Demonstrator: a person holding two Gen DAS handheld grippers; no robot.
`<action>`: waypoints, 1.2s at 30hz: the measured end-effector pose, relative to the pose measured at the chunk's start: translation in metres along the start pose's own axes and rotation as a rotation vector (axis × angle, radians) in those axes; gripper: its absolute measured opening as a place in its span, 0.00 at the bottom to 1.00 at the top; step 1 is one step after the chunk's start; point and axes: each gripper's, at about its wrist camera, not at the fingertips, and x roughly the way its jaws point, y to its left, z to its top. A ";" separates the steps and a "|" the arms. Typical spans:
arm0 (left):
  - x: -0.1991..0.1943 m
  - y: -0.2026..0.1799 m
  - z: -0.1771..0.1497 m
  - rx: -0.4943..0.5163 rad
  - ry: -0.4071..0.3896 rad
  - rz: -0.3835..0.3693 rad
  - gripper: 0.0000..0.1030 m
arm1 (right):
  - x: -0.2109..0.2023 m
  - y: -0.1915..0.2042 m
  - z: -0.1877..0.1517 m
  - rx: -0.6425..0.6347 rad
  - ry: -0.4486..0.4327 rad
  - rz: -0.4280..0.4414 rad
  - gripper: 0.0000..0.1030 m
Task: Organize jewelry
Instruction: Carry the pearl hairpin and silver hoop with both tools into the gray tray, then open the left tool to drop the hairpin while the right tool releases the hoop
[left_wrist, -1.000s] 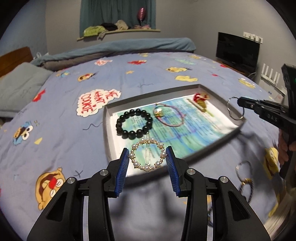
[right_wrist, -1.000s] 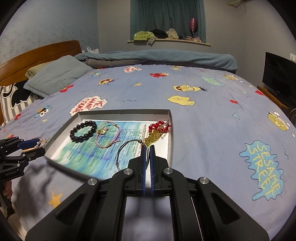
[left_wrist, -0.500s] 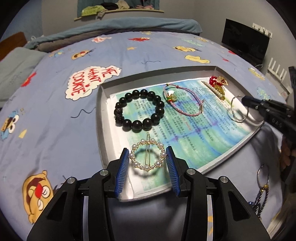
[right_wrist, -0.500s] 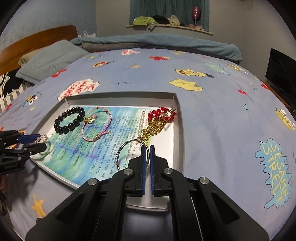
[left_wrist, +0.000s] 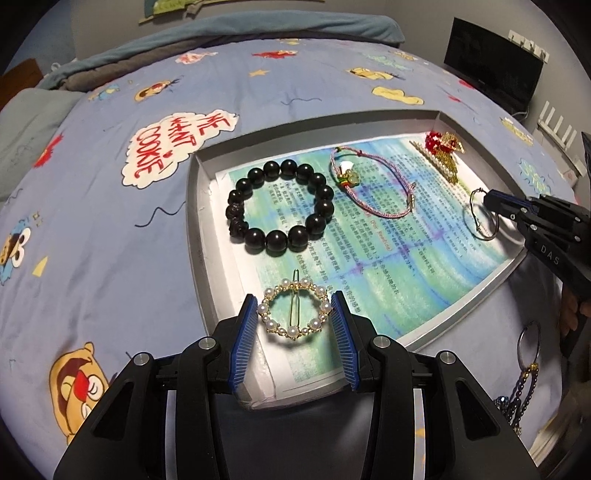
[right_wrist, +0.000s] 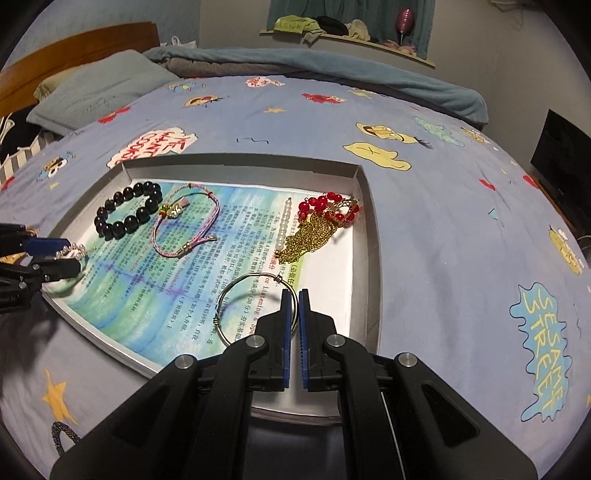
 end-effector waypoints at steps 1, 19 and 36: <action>0.001 0.000 0.000 0.004 0.003 0.002 0.41 | 0.001 0.001 0.000 -0.005 0.004 -0.003 0.04; 0.004 -0.001 0.000 0.028 0.004 0.015 0.43 | 0.004 0.001 0.001 -0.027 0.030 -0.010 0.04; -0.029 -0.013 -0.007 0.045 -0.102 0.058 0.73 | -0.018 0.001 0.000 0.012 0.003 0.053 0.35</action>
